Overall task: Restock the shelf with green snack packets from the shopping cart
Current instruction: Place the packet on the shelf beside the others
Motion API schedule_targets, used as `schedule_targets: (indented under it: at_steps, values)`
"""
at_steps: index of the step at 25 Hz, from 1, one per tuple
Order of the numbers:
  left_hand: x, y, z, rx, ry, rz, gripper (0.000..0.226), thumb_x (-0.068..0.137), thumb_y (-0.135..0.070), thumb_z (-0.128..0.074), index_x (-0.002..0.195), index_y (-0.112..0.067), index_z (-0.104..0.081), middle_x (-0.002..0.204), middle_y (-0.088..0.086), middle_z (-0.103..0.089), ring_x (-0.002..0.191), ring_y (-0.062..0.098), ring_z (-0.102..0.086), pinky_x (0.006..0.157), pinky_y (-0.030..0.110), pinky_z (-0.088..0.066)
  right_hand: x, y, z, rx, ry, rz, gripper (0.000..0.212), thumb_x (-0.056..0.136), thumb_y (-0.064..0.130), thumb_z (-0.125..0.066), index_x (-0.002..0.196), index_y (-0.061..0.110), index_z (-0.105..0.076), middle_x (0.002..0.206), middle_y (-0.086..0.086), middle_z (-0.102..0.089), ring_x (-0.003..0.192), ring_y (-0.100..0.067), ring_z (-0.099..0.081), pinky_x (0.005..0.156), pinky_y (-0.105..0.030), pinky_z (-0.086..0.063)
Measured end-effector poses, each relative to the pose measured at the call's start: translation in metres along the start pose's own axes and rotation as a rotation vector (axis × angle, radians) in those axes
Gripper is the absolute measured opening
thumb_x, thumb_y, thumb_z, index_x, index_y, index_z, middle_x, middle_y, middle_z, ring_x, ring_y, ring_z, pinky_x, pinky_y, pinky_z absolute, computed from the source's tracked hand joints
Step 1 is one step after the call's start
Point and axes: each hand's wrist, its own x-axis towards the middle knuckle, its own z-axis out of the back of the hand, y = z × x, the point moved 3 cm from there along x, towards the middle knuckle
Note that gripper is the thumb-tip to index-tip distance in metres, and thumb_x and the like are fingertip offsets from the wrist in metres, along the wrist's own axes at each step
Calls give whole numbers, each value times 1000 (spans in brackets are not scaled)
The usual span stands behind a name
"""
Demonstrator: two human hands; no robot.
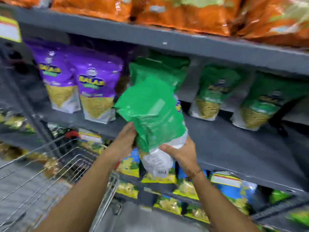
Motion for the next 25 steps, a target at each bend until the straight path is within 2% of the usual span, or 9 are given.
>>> schedule_targets:
  at_steps: [2, 5, 7, 9, 13, 16, 19, 22, 25]
  values:
    - [29, 5, -50, 239, -163, -71, 14, 87, -15, -56, 75, -19, -62, 75, -2, -60, 68, -1, -56, 69, 16, -49, -4, -8, 49, 70, -285, 35, 54, 46, 19, -87, 93, 23, -63, 88, 8, -74, 81, -5, -70, 80, -27, -58]
    - [70, 22, -117, 79, -36, 8, 35, 94, -43, -32, 97, -22, -61, 106, 0, -63, 86, 6, -62, 76, 25, -52, 17, -14, 96, 67, -549, 10, 48, 60, 18, -86, 96, 25, -54, 109, -10, -68, 102, -23, -66, 98, -48, -50]
    - [97, 37, -144, 41, 94, 38, 43, 92, -47, -31, 120, -22, -52, 131, -5, -54, 108, 0, -60, 96, 25, -49, 36, -25, 108, -197, -537, -179, 64, 75, 35, -73, 127, 15, -42, 141, -17, -43, 135, -29, -39, 117, -58, -16]
    - [121, 43, -158, 126, 127, -49, 22, 91, -31, -49, 113, -29, -50, 119, -17, -56, 99, -17, -57, 86, 7, -46, 41, -45, 109, -426, -445, -350, 91, 81, 49, -60, 147, 9, -12, 158, -9, -15, 148, -22, -6, 116, -57, 9]
    - [148, 63, -156, 122, 74, 62, 42, 73, -65, -52, 97, -34, -65, 108, -10, -66, 101, 4, -62, 84, 27, -52, 28, -48, 94, -626, -772, -242, 90, 71, 42, -75, 139, -1, -33, 144, -23, -37, 133, -41, -34, 108, -53, -28]
    - [154, 86, -150, 13, 87, 264, 75, 72, -80, -30, 103, -25, -70, 122, 10, -66, 108, 23, -64, 100, 40, -46, 41, -40, 77, -184, -894, -364, 68, 73, 11, -73, 129, -6, -38, 129, -28, -43, 121, -42, -41, 100, -40, -29]
    - [150, 93, -133, 54, -5, 250, 71, 85, -67, -20, 93, -19, -72, 100, 6, -75, 93, 16, -67, 85, 35, -48, 67, -38, 102, 164, -768, -255, 34, 86, -2, -52, 118, 2, -42, 117, -20, -49, 107, -29, -48, 96, -39, -39]
    - [137, 94, -123, 358, -81, 101, 45, 86, -52, -47, 55, -21, -57, 53, -7, -62, 54, 3, -56, 64, 22, -40, 67, -35, 134, 255, -708, -173, 23, 97, 25, -44, 117, 16, -50, 115, -3, -48, 108, -16, -45, 96, -33, -37]
    - [146, 78, -130, 310, -170, 5, 20, 82, -41, -60, 82, -22, -54, 80, -4, -55, 66, -12, -48, 70, 5, -37, 56, -28, 130, 23, -635, 1, 19, 87, 50, -50, 102, 41, -57, 115, 7, -61, 114, -18, -55, 100, -36, -44]
